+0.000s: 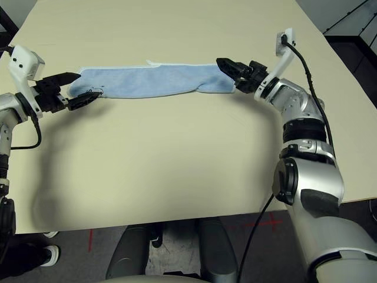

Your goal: Fold the towel and set it aside.

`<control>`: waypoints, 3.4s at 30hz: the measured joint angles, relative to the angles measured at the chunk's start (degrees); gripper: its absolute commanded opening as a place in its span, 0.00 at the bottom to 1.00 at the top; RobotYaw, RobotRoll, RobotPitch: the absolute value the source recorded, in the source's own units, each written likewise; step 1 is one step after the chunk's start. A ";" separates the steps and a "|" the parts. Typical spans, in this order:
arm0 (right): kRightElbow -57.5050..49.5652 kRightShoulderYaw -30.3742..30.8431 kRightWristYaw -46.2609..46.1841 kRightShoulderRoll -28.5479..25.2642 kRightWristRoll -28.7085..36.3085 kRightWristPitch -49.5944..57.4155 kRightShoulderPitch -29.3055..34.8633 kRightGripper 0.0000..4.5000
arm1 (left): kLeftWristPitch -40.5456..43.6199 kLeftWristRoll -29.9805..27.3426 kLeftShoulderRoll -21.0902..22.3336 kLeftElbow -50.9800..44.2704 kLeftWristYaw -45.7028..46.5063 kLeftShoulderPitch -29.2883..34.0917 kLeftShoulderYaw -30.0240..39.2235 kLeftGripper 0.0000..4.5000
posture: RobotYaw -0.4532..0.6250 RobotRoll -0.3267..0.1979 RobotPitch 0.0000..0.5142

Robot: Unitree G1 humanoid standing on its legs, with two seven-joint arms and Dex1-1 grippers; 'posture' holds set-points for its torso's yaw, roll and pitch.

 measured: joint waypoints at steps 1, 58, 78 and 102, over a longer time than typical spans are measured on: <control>-0.67 -0.12 -1.50 0.05 0.47 1.46 0.23 1.00 | 0.11 0.19 0.00 0.02 0.58 0.00 -0.01 1.00 | 0.39 0.62 0.48; -13.20 -12.91 -34.41 11.60 20.43 11.61 8.23 1.00 | 4.70 -13.77 -3.06 -1.17 -13.91 0.24 3.24 1.00 | 0.37 0.62 0.52; 0.17 -10.99 -35.57 13.14 15.49 -8.99 2.45 1.00 | 5.94 -13.77 -2.69 -6.83 -12.47 3.51 3.22 1.00 | 0.39 0.62 0.54; -17.50 -12.90 -47.95 13.78 24.92 4.89 9.67 1.00 | 6.01 -13.73 -2.58 -6.93 -11.93 4.00 3.21 1.00 | 0.38 0.62 0.54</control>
